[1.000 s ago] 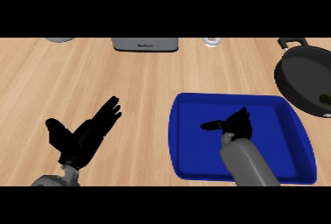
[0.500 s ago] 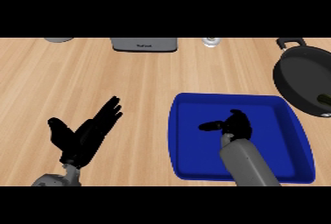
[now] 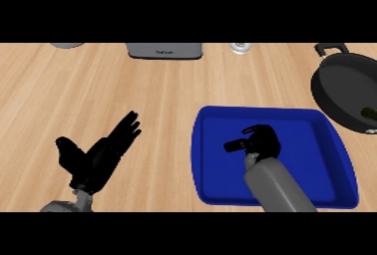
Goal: Pick the squash from the tray and place it in the pot
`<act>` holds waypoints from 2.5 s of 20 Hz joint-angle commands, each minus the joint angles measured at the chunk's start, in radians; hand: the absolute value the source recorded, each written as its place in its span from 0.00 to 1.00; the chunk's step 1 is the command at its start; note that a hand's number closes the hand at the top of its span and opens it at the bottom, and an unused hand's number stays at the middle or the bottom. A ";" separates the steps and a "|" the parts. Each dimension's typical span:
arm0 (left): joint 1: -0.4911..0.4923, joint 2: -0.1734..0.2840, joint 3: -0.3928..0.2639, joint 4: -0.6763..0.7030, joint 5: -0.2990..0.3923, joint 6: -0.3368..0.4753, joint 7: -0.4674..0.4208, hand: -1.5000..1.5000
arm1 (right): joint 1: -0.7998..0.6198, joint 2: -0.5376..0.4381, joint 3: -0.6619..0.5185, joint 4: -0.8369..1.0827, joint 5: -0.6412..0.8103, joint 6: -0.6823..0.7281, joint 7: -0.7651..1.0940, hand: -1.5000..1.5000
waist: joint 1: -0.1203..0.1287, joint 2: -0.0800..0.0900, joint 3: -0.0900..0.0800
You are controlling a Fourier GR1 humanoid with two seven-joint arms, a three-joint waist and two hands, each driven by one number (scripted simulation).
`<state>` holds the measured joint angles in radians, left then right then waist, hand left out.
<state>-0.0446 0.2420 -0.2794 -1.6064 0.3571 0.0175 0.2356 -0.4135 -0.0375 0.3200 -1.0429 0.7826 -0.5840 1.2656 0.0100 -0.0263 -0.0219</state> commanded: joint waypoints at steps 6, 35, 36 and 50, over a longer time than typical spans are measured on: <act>0.015 0.006 0.023 -0.005 0.004 0.008 0.004 0.50 | 0.101 -0.273 0.102 -0.053 -0.130 0.276 -0.393 1.00 | -0.017 0.032 0.026; 0.051 0.015 0.029 -0.032 -0.001 -0.001 -0.013 0.50 | 0.074 -1.253 -0.475 0.215 -0.842 0.940 -2.041 1.00 | -0.029 0.034 0.029; 0.020 0.014 0.037 -0.039 0.021 -0.014 0.001 0.50 | 0.059 -1.270 -0.479 0.266 -0.836 0.971 -2.073 1.00 | -0.007 0.042 0.029; -0.070 -0.025 -0.004 -0.009 -0.005 -0.030 0.031 0.50 | -0.193 -1.247 -0.375 0.498 -0.714 1.088 -2.110 1.00 | 0.081 0.056 0.027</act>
<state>-0.0808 0.2287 -0.2850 -1.6333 0.3491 -0.0052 0.2626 -0.5449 -1.3201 -0.0902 -0.5823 0.0336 0.4273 -0.7660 0.0804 0.0257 0.0049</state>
